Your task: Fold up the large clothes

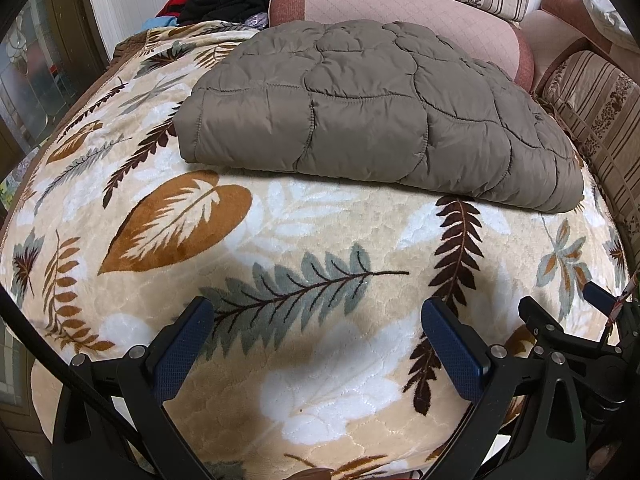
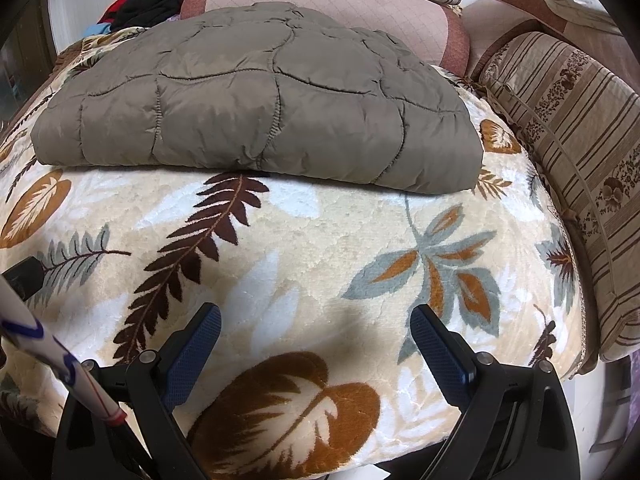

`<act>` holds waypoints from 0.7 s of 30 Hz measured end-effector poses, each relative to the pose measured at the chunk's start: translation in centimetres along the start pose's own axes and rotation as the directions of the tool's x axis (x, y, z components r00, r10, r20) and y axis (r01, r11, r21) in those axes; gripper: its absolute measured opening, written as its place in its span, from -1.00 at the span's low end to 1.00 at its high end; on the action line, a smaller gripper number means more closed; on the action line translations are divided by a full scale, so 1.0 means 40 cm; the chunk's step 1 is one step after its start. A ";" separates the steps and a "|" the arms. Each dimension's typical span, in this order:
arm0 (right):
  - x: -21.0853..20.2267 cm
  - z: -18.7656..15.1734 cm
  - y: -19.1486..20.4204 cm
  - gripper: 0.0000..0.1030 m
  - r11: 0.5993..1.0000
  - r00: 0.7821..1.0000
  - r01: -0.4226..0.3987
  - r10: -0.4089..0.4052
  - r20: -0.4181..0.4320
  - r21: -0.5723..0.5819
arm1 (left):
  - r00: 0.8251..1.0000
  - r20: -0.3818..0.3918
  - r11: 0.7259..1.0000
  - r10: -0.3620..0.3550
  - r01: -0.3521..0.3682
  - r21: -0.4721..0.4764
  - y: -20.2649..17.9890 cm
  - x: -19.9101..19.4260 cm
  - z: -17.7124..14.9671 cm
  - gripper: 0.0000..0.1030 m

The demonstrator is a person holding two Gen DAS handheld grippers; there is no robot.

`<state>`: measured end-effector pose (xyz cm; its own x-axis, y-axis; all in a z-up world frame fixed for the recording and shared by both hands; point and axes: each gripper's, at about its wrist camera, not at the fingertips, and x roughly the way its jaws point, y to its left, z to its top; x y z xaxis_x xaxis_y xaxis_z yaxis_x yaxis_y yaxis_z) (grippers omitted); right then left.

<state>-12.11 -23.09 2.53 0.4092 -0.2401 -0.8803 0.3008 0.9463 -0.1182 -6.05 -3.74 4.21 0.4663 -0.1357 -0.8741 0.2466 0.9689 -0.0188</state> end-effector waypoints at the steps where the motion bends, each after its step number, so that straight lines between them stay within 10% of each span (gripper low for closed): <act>1: 0.001 -0.001 0.000 0.89 1.000 1.000 0.000 0.000 -0.001 -0.001 | 1.000 0.000 1.000 -0.001 0.001 0.000 0.001 0.000 -0.001 1.00; 21: 0.007 0.000 0.003 0.90 1.000 1.000 -0.003 0.003 -0.003 -0.003 | 1.000 -0.013 1.000 -0.004 0.004 0.002 0.001 0.006 0.000 1.00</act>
<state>-11.96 -23.04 2.27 0.4071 -0.2365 -0.8822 0.2973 0.9476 -0.1168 -5.94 -3.74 4.00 0.4545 -0.1365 -0.8802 0.2502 0.9680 -0.0209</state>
